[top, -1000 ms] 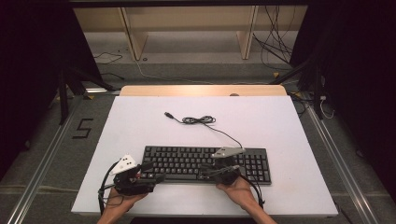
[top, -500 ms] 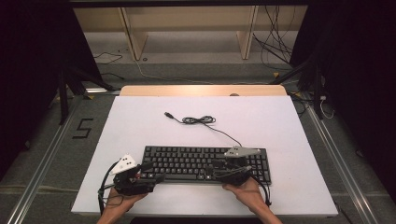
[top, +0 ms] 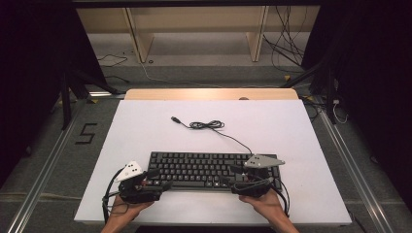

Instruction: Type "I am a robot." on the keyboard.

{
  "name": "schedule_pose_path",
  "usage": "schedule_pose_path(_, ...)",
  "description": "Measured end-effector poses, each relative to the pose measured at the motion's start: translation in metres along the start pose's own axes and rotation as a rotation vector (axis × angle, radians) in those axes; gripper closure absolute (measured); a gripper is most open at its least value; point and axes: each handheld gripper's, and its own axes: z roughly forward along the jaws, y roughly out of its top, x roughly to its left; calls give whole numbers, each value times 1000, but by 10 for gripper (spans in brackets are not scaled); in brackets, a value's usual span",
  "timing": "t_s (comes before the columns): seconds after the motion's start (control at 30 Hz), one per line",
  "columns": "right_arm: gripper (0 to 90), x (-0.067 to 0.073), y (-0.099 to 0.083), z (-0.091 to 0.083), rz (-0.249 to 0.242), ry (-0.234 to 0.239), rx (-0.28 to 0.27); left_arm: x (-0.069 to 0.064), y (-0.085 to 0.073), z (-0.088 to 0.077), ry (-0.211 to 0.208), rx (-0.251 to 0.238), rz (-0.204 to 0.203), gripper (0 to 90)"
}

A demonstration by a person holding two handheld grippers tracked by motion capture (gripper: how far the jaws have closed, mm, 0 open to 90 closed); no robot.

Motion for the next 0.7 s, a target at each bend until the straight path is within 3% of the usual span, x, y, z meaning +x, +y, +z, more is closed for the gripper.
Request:
schedule_pose_path(0.43,372,-7,-14,-30,-17,-28,-57,-1,0,-1,-10,-3,-5,264)
schedule_pose_path(0.7,352,-13,-24,-46,2,-54,-78,-3,-1,-6,-12,-14,-8,261)
